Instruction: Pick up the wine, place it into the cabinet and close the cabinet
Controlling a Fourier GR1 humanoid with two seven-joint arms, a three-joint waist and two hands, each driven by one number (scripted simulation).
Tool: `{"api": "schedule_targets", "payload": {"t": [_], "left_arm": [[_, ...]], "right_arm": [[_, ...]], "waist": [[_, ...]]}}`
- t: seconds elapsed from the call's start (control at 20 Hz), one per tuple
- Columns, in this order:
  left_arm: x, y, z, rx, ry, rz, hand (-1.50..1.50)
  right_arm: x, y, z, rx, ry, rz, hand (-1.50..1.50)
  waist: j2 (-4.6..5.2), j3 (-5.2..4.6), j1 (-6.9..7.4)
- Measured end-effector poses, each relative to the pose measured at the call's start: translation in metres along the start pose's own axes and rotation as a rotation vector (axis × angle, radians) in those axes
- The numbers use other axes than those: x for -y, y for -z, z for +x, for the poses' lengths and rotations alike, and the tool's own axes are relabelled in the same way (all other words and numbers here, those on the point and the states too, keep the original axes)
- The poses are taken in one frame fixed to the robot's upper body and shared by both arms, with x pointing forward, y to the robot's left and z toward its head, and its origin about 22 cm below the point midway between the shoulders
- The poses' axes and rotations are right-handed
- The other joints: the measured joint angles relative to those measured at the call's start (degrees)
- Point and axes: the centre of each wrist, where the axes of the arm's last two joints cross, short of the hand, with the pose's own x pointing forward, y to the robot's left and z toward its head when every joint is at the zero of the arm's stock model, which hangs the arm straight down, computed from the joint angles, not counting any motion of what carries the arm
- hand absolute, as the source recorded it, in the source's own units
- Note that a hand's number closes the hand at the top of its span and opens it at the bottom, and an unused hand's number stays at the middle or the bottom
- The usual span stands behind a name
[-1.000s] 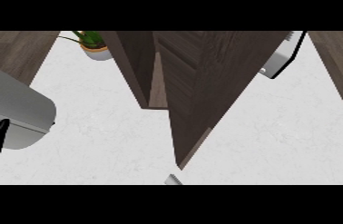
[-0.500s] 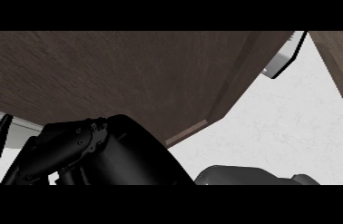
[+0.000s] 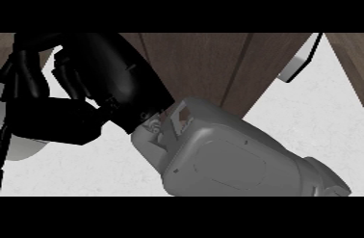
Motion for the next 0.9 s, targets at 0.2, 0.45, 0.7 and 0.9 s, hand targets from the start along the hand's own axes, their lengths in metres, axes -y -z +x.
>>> {"api": "schedule_targets", "payload": {"t": [0.2, 0.45, 0.7, 0.9], "left_arm": [[-0.002, -0.007, -0.002, 0.001, 0.002, 0.0, -1.5], [0.001, 0.001, -0.004, 0.005, 0.012, 0.002, -1.5], [0.0, 0.003, -0.003, 0.004, 0.016, 0.002, -1.5], [0.003, 0.004, -0.004, 0.002, 0.016, -0.008, -1.5]], "right_arm": [[0.018, 0.02, -0.015, -0.028, -0.005, -0.023, 1.5], [0.033, 0.036, -0.03, -0.03, -0.011, -0.02, 1.5], [0.046, 0.041, -0.044, -0.001, -0.016, 0.013, 1.5], [0.054, 0.043, -0.052, 0.026, -0.056, 0.025, 1.5]], "waist": [[-0.18, -0.04, 0.04], [-0.66, -0.06, -0.19], [-1.54, -0.26, 0.17], [-1.97, -0.39, 0.38]]}}
